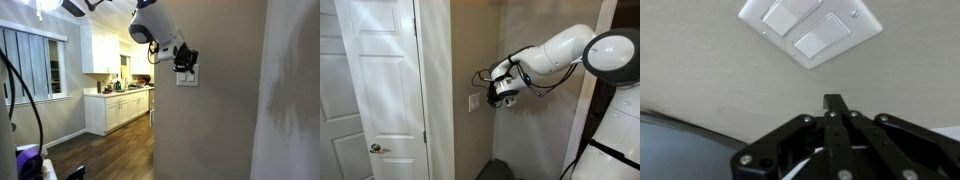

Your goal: Push the right light switch downwards

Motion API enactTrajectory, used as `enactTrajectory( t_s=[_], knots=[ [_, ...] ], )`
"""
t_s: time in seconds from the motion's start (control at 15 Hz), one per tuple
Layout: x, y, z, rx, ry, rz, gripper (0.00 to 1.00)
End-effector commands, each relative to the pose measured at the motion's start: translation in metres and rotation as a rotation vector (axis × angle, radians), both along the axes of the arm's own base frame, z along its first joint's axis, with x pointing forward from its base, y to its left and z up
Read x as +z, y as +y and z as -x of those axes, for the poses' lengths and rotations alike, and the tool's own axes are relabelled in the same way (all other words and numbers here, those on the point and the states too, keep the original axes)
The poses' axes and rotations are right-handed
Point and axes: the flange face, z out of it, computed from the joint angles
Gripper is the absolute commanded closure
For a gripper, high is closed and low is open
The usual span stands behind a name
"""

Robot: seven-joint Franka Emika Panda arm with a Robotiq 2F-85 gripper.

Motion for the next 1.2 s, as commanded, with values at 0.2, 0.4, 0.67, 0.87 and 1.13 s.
enactTrajectory(
  t_s=[0.2, 0.4, 0.67, 0.87, 1.13],
  knots=[
    [-0.012, 0.023, -0.019, 0.004, 0.013, -0.047, 1.00],
    [-0.010, 0.024, -0.031, -0.005, 0.002, -0.075, 1.00],
    [-0.009, 0.023, -0.045, -0.023, -0.016, -0.116, 1.00],
    [-0.016, 0.025, -0.050, -0.038, -0.010, -0.155, 1.00],
    [-0.022, 0.026, -0.054, -0.058, -0.011, -0.192, 1.00]
  ],
)
